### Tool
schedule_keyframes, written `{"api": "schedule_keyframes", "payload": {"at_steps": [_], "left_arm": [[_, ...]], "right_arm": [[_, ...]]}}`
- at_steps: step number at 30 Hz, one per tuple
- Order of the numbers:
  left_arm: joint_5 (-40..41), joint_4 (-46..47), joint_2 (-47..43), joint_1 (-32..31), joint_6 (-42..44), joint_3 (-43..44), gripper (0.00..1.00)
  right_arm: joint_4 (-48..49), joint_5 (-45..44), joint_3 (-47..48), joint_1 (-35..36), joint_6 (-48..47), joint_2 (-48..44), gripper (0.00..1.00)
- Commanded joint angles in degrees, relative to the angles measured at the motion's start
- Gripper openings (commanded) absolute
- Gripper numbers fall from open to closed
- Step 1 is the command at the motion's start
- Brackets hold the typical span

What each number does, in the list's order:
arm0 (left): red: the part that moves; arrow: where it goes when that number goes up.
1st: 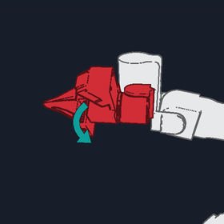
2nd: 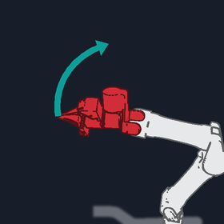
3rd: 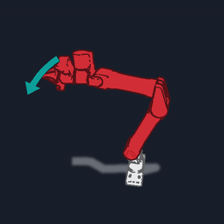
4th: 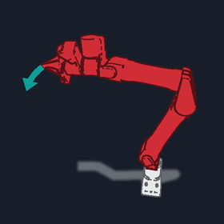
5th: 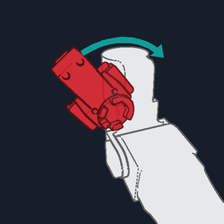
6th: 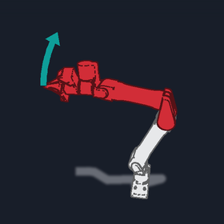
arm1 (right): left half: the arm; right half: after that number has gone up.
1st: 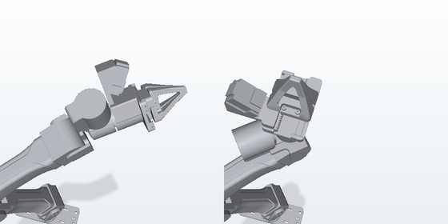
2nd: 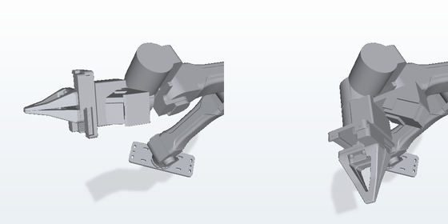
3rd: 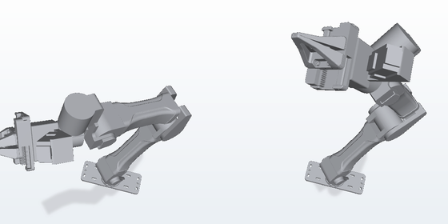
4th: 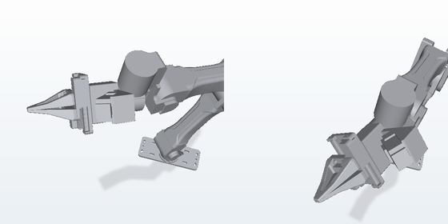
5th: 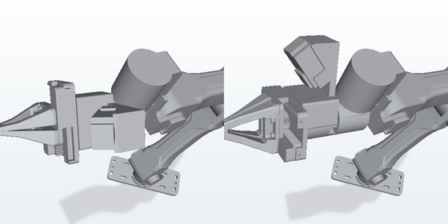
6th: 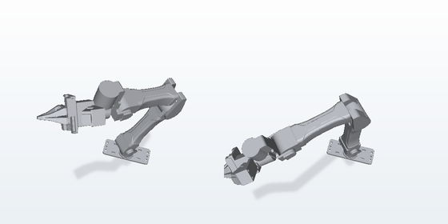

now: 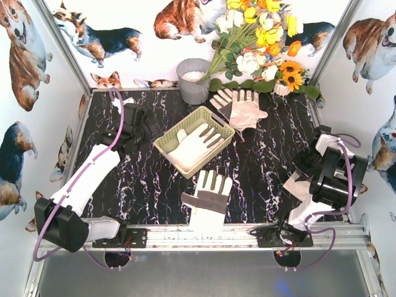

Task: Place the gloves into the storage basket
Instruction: Move the glove to the center of the board.

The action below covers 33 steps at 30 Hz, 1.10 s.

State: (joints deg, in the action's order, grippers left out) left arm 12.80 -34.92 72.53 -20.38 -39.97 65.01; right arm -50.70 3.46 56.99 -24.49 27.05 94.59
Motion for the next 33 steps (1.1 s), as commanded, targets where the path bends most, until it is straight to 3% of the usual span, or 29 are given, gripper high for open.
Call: {"api": "schedule_keyframes", "payload": {"at_steps": [1, 5, 10, 16, 23, 33], "left_arm": [[0.73, -0.37, -1.14, 1.06, 1.37, 0.70, 0.98], [0.96, -0.77, -3.22, 1.92, 1.15, -1.44, 0.99], [0.85, -1.76, -4.45, 2.62, 0.72, -1.97, 0.99], [0.77, -2.05, -4.94, 2.89, 0.49, -1.78, 0.99], [-0.62, -2.08, -3.89, 3.24, 2.11, -0.93, 0.99], [-3.97, -0.74, -1.90, 3.59, 4.05, 0.47, 0.99]], "right_arm": [[2.08, 1.09, 2.62, -0.21, -0.33, 1.34, 0.47], [2.30, -0.02, 1.15, -0.23, -0.99, 3.48, 0.39], [3.87, 1.37, -1.31, -0.21, -2.45, 4.47, 0.20], [4.33, 3.69, -1.82, -0.21, -3.73, 2.99, 0.07], [4.91, 9.75, -1.74, 1.98, -3.82, -3.65, 0.01], [5.04, 13.32, -3.73, 20.28, 4.27, -9.21, 0.00]]}}
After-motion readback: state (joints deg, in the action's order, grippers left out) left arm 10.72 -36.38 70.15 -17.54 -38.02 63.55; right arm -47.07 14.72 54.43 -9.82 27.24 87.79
